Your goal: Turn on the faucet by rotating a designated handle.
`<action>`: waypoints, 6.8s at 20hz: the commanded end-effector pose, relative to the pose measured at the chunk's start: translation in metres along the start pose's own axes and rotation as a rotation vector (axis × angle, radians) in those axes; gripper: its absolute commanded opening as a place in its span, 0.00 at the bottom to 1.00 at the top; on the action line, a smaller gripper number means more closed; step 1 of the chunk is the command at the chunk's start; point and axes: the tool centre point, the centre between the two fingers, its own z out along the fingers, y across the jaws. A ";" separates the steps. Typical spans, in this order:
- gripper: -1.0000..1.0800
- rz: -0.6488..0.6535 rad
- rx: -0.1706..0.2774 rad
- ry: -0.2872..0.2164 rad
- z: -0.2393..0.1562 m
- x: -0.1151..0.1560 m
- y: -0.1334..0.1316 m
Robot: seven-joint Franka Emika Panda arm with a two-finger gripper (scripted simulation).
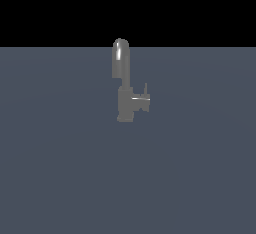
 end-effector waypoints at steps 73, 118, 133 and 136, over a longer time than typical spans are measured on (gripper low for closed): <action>0.00 1.060 1.157 -0.932 0.221 0.326 0.081; 0.00 1.305 1.423 -1.143 0.306 0.302 0.072; 0.00 1.305 1.424 -1.139 0.327 0.264 0.063; 0.00 1.305 1.423 -1.142 0.333 0.253 0.060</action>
